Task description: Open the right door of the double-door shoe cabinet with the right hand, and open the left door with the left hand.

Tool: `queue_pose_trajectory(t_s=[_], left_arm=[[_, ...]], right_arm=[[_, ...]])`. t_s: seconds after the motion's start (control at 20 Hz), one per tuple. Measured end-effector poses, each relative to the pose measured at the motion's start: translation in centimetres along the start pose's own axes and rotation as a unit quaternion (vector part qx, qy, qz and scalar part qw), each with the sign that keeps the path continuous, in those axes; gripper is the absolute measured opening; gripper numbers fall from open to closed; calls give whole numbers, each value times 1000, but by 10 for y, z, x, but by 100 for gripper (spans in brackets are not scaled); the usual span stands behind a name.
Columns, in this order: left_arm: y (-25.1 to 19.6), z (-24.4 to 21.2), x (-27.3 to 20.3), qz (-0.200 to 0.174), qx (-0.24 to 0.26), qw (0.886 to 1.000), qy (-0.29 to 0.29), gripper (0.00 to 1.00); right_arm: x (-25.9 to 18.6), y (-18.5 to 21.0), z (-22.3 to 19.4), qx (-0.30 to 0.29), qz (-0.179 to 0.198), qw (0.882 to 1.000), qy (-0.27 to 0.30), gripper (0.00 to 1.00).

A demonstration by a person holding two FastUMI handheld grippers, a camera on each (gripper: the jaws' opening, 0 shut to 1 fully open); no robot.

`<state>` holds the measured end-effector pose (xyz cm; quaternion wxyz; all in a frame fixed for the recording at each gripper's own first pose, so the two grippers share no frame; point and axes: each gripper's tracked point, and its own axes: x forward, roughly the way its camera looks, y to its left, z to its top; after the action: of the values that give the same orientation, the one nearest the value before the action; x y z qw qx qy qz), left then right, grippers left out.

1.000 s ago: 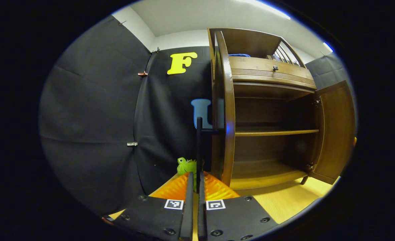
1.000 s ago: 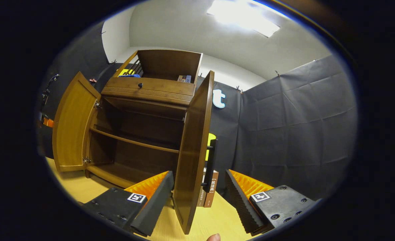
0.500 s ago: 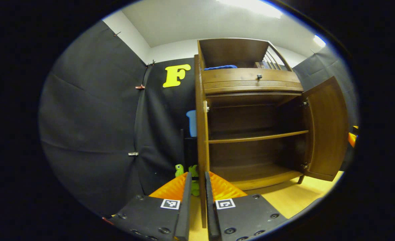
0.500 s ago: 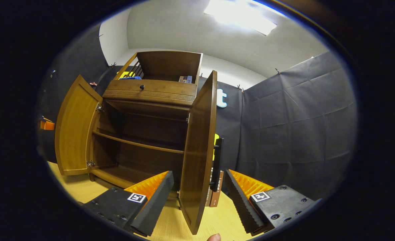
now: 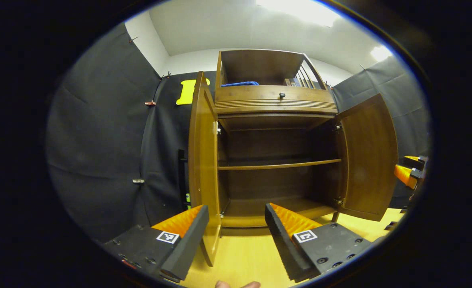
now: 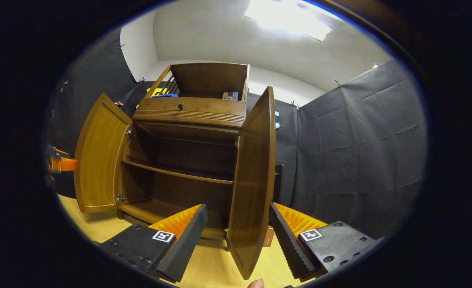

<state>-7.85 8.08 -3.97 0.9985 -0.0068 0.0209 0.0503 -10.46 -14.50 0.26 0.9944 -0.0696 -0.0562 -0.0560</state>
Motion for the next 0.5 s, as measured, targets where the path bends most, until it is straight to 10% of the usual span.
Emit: queue_pose_trajectory(t_s=[0.5], left_arm=[[-35, -10, -7, -4, 1, 1000, -26, 94]], right_arm=[[-14, 48, -1, 32, 39, 999, -2, 98]])
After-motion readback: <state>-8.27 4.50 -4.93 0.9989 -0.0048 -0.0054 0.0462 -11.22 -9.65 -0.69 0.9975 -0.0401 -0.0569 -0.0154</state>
